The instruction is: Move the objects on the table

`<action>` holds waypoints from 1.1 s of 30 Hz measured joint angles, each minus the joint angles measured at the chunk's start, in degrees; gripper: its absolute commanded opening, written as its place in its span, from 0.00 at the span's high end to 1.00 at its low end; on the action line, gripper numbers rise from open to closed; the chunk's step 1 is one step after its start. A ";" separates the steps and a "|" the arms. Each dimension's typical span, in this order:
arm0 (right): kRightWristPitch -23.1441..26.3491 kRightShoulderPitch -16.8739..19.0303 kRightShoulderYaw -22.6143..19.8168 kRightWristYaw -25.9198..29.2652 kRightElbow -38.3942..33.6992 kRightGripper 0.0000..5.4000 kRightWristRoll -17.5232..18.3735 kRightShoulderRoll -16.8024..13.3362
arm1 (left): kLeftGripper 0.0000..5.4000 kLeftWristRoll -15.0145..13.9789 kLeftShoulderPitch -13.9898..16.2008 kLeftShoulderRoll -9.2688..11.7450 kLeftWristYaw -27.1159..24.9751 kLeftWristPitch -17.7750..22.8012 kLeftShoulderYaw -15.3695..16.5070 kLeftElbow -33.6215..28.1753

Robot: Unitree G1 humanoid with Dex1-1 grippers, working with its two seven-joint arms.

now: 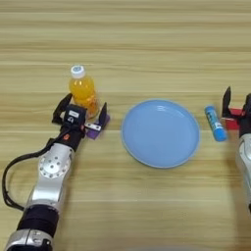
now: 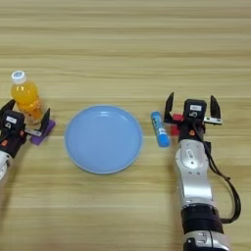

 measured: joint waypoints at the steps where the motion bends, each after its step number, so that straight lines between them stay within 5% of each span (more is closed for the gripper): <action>1: -0.01 -0.11 0.03 -0.02 0.02 0.00 0.00 0.00 | 0.00 -0.04 0.68 0.01 -0.22 0.46 -0.13 -0.95; 12: -0.01 -0.19 0.14 -0.04 0.37 0.00 0.00 -0.05 | 0.00 -0.05 5.55 -0.25 -1.79 3.78 -1.83 -5.23; 33: -0.08 -0.86 0.39 -0.18 1.50 0.00 0.00 -0.04 | 0.00 0.13 7.87 0.63 -3.41 5.88 -2.41 -5.16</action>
